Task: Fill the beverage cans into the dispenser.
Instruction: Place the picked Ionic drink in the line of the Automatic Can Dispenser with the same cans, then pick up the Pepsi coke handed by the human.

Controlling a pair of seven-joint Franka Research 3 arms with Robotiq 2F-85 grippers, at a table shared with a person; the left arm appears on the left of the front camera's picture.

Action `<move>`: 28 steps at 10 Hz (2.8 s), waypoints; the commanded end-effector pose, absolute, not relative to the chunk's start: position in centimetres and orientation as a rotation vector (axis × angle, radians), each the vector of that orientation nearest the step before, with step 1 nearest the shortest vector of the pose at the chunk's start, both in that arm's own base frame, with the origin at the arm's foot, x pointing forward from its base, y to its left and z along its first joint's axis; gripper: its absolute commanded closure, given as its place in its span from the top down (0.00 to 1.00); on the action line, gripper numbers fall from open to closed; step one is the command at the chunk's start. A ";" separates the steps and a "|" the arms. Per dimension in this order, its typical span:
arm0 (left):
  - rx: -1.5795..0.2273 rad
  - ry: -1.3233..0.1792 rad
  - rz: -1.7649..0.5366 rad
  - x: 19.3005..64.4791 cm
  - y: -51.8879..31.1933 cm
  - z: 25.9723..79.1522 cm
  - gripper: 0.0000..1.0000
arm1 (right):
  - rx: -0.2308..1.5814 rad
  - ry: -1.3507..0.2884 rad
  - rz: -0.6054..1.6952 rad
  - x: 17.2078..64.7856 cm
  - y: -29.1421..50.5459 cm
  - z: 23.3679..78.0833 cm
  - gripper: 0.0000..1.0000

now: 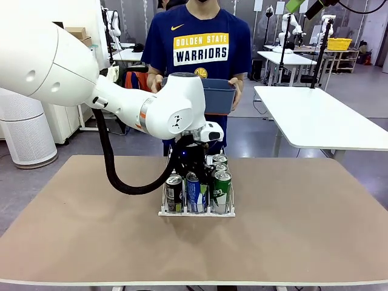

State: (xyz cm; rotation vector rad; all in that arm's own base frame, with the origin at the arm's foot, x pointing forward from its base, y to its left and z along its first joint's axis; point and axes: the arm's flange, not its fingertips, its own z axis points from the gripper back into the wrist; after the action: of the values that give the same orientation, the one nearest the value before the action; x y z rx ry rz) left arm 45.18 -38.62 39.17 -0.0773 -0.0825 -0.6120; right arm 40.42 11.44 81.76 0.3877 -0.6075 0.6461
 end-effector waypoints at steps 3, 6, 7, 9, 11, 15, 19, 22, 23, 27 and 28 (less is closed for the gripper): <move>-0.080 -0.086 -0.607 45.0 -38.6 39.2 0.57 | 0.387 -0.608 0.645 40.4 11.4 81.8 1.00; -0.077 -0.095 -0.605 45.0 -38.8 39.8 0.76 | 0.387 -0.608 0.645 40.4 11.4 81.8 1.00; -0.070 -0.116 -0.607 44.6 -38.9 40.5 0.95 | 0.387 -0.608 0.645 40.4 11.4 81.8 1.00; -0.054 -0.172 -0.594 44.3 -38.7 41.8 1.00 | 0.387 -0.608 0.645 40.4 11.4 81.8 1.00; -0.085 -0.127 -0.614 45.0 -39.0 41.5 1.00 | 0.387 -0.608 0.645 40.4 11.4 81.8 1.00; -0.085 -0.127 -0.614 45.0 -39.0 41.5 1.00 | 0.387 -0.608 0.645 40.4 11.4 81.8 1.00; -0.085 -0.127 -0.614 45.0 -39.0 41.5 1.00 | 0.387 -0.608 0.645 40.4 11.4 81.8 1.00; -0.132 -0.103 -0.635 44.6 -38.4 42.5 1.00 | 0.387 -0.608 0.645 40.4 11.4 81.8 1.00; -0.192 -0.050 -0.702 43.7 -37.0 44.0 1.00 | 0.387 -0.608 0.645 40.4 11.4 81.8 1.00; -0.183 -0.130 -0.750 42.5 -30.1 52.2 1.00 | 0.387 -0.608 0.645 40.4 11.4 81.8 1.00; -0.143 -0.188 -0.723 42.3 -27.6 55.1 1.00 | 0.387 -0.608 0.645 40.4 11.4 81.8 1.00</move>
State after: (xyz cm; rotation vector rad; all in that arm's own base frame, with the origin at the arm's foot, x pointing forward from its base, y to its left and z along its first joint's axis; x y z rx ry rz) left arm 43.03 -30.14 54.18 -0.1956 -0.1506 -0.7432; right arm 40.43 11.42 81.76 0.3877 -0.6076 0.6456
